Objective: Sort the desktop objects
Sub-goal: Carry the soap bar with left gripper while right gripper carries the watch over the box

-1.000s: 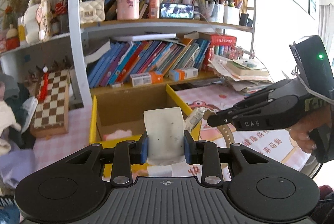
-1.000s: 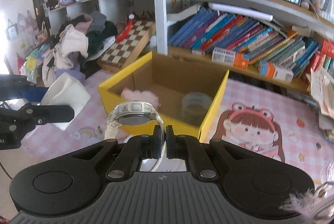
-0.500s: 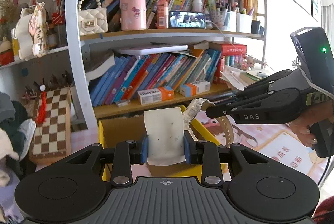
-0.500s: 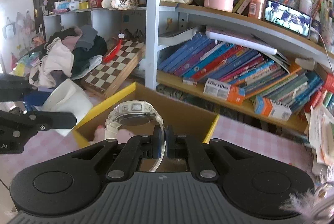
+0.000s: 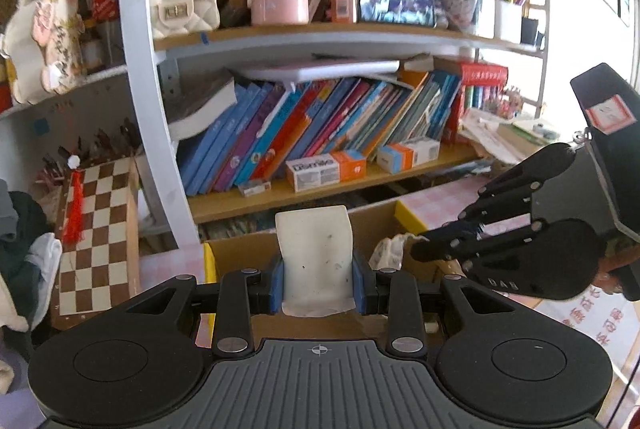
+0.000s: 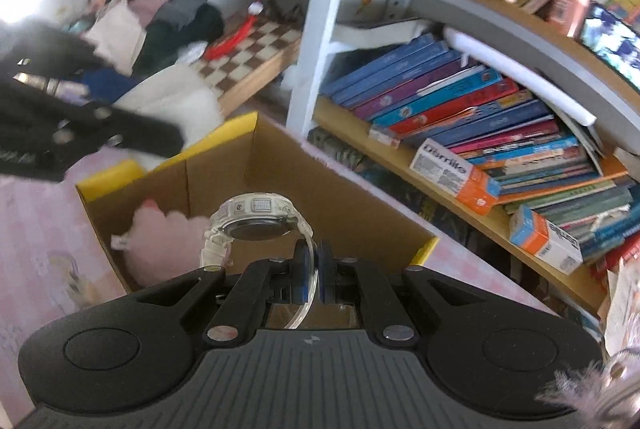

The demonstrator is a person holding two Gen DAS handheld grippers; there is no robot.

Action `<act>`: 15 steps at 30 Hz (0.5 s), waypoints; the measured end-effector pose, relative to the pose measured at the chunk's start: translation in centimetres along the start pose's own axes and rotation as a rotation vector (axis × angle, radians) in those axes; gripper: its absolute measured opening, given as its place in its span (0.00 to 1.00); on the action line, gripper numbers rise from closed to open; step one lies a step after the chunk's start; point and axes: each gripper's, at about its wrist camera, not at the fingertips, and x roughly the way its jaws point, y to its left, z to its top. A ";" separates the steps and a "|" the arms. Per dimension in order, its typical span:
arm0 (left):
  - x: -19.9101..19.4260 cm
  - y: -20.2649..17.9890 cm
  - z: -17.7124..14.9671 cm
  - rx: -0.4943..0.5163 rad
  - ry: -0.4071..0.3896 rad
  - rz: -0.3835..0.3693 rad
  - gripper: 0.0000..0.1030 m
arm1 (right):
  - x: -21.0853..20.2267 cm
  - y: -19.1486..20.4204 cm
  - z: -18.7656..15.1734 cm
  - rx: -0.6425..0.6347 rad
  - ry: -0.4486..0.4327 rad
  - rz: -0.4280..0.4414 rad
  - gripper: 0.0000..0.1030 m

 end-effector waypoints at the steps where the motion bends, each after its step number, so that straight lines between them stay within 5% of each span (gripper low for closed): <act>1: 0.6 0.1 0.0 0.001 0.009 0.000 0.30 | 0.4 0.0 -0.1 -0.010 0.008 0.006 0.04; 15: 8.1 2.0 -0.7 -0.036 0.180 -0.016 0.30 | 6.1 0.1 -1.4 -0.154 0.161 0.104 0.05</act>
